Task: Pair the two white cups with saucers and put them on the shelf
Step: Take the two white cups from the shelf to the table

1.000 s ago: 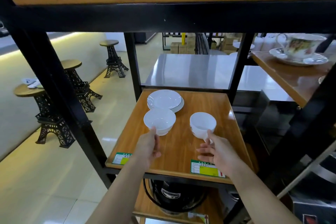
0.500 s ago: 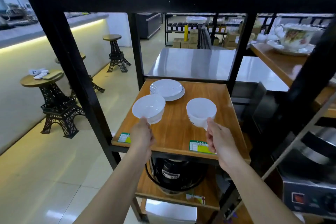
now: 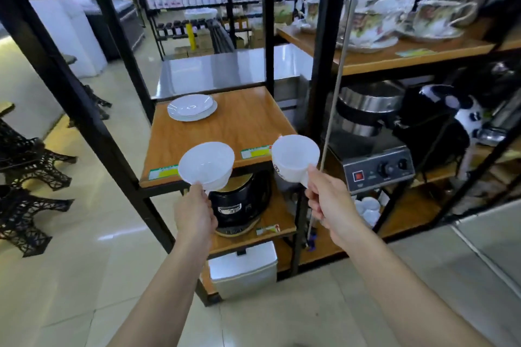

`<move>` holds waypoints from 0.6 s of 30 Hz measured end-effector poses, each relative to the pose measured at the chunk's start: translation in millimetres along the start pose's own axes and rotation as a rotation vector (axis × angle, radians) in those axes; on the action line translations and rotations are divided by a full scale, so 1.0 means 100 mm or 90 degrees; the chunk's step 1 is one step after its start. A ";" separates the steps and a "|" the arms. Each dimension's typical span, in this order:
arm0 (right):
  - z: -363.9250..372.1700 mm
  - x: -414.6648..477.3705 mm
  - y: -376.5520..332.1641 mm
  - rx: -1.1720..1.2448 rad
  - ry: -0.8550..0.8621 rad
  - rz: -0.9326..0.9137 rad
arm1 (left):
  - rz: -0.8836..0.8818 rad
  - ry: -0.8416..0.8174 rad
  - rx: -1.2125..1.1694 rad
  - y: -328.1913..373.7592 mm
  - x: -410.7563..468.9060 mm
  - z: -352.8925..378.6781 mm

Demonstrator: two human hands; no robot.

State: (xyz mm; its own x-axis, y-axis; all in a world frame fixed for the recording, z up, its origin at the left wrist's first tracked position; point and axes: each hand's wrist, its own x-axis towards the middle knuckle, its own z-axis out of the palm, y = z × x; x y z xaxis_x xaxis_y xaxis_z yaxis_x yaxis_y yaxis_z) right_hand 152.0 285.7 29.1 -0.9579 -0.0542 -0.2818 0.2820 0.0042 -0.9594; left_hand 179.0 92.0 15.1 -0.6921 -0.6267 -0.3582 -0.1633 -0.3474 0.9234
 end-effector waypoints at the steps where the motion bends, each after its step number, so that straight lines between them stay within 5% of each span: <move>1: -0.10 -0.13 0.04 0.007 0.020 0.000 | -0.005 -0.015 0.013 -0.04 -0.12 0.02; 18: -3.08 -2.17 0.75 0.124 0.599 -0.059 | -0.059 -0.431 0.200 -1.32 -2.75 1.81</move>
State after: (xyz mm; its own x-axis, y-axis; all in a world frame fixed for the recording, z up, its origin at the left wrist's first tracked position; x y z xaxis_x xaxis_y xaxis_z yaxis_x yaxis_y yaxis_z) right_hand 365.2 605.3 14.9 -0.6034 0.7768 -0.1802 0.1267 -0.1298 -0.9834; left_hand 263.3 436.2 16.6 -0.9303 -0.0029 -0.3667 -0.3646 -0.0997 0.9258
